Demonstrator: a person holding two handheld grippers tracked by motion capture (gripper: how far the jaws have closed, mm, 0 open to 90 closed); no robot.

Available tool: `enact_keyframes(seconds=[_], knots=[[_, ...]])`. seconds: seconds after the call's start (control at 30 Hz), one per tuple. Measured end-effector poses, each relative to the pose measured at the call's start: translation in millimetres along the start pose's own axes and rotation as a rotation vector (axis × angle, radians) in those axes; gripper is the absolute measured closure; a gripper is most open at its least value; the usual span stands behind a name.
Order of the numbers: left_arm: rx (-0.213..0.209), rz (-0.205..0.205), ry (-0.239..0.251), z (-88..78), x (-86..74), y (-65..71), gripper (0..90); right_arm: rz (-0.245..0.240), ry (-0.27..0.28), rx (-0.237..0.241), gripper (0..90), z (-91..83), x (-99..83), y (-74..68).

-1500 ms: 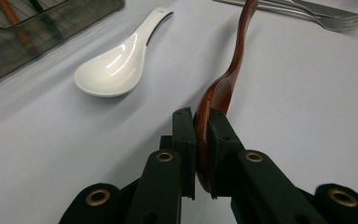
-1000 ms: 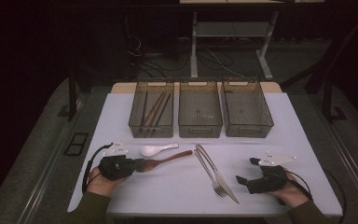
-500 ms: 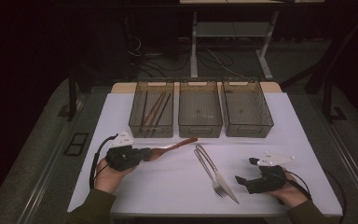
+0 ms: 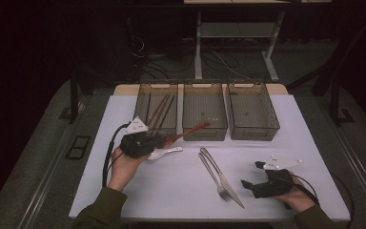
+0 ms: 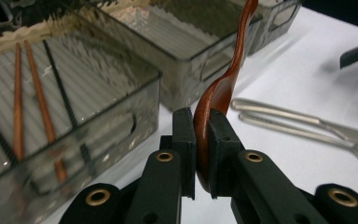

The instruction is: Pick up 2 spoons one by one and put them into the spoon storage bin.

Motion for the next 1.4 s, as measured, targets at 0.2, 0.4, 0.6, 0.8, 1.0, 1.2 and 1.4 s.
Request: enact_keyframes(seconds=[0.2,0.4,0.6,0.8,1.0,1.2,1.4], knots=[[0.028,0.002,0.002,18.9,17.9,0.7,82.6,-0.002,-0.001,-0.001,10.3,0.0,-0.2,0.3],[0.034,0.002,-0.001,41.8,35.2,2.2,82.6,0.003,0.0,-0.003,10.3,-0.9,-0.4,0.8],[0.046,0.009,0.006,62.1,54.4,1.2,82.6,0.003,0.0,-0.001,10.3,-1.4,-0.5,0.9],[0.087,0.01,-0.003,83.7,67.7,0.6,82.6,0.001,0.006,0.0,10.3,-1.7,-0.4,1.5],[0.126,0.0,-0.026,100.7,73.0,-5.1,82.6,0.0,0.007,0.004,10.3,-1.5,-0.4,0.7],[0.147,-0.025,-0.053,111.1,71.5,-16.2,82.6,0.001,0.009,0.004,10.3,-1.9,-0.5,1.2],[0.167,-0.038,-0.085,119.6,66.1,-19.0,82.5,0.0,0.009,0.004,10.3,-1.9,-0.4,1.1]])
Point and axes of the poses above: each handheld gripper's, and its own axes: z roughly forward along the jaws, x roughly out of its top, y roughly to its right, the point moved 6 cm from there along z, roughly forward along the jaws, and after that the axes turned 1 degree about z, right-handed, at the moved point
